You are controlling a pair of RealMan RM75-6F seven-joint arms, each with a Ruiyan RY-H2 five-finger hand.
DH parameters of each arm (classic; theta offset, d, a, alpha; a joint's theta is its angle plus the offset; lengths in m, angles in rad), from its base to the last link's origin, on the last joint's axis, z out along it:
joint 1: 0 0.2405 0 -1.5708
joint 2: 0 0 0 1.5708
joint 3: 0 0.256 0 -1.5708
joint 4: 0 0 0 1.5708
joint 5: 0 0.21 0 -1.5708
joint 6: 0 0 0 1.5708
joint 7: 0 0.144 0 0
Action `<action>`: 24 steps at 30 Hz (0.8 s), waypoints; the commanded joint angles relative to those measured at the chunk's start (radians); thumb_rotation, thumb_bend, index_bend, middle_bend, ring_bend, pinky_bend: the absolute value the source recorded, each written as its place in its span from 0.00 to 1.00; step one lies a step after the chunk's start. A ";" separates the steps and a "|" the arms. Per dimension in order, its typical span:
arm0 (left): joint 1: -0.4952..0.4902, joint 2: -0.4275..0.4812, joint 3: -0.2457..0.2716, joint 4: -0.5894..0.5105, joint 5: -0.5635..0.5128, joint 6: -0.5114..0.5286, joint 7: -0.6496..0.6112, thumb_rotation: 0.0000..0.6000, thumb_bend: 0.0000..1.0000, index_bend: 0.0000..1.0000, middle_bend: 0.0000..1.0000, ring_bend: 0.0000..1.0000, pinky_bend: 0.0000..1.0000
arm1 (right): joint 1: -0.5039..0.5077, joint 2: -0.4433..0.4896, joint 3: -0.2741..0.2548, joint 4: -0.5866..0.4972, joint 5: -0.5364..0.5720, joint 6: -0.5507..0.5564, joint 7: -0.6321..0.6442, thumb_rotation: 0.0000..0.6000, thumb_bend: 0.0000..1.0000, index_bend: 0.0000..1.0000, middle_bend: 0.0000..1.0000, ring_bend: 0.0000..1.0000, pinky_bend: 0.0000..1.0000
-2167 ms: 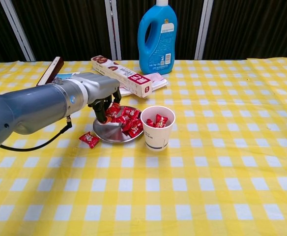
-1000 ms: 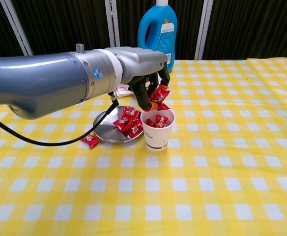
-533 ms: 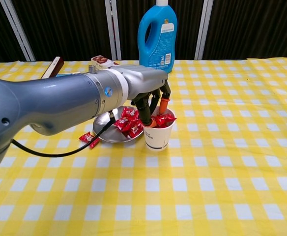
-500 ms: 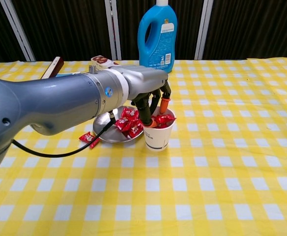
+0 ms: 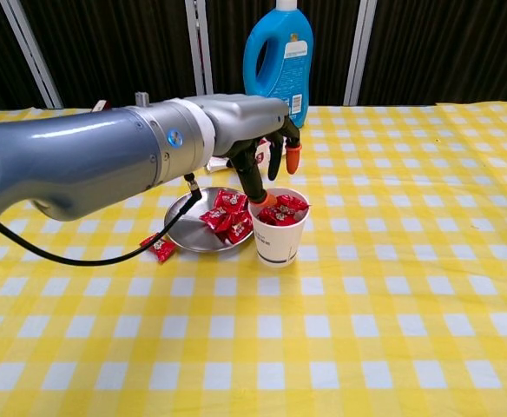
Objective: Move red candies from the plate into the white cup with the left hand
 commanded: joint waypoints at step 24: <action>0.123 0.156 0.158 -0.067 -0.052 -0.003 0.019 1.00 0.26 0.41 0.93 0.97 0.95 | 0.001 -0.002 0.002 -0.003 0.006 -0.002 -0.013 1.00 0.28 0.00 0.00 0.00 0.00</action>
